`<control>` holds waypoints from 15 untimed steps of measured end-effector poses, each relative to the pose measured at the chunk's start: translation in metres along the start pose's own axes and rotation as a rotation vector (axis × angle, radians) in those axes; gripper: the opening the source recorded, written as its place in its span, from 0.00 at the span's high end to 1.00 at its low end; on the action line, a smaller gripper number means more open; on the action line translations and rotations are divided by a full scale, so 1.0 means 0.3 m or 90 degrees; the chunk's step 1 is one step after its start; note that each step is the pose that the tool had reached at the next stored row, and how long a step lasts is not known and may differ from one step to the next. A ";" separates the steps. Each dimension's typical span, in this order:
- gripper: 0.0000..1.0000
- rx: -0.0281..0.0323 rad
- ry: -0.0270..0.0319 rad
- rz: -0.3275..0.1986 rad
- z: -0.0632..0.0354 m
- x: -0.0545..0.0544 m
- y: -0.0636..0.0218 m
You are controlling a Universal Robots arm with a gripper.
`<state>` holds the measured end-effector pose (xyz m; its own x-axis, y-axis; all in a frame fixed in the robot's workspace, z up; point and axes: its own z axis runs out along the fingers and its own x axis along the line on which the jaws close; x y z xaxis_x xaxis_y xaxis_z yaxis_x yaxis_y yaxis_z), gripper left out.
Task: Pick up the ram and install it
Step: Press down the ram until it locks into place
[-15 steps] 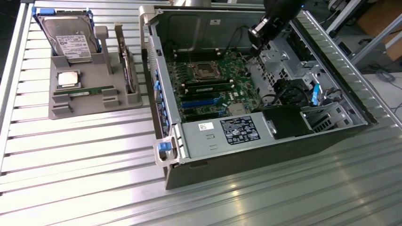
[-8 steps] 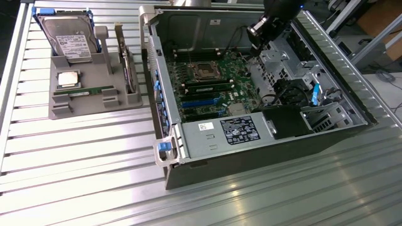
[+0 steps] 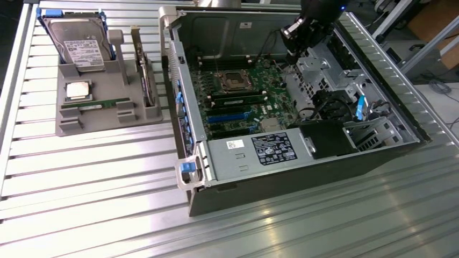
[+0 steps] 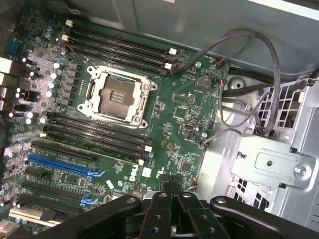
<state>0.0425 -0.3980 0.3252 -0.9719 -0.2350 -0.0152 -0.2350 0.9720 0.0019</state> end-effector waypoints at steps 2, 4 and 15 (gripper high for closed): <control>0.89 0.0003 0.0000 0.017 0.000 0.000 0.000; 0.89 0.0007 -0.0001 0.047 0.000 0.000 0.000; 0.89 0.0021 -0.0003 0.140 0.000 0.000 0.000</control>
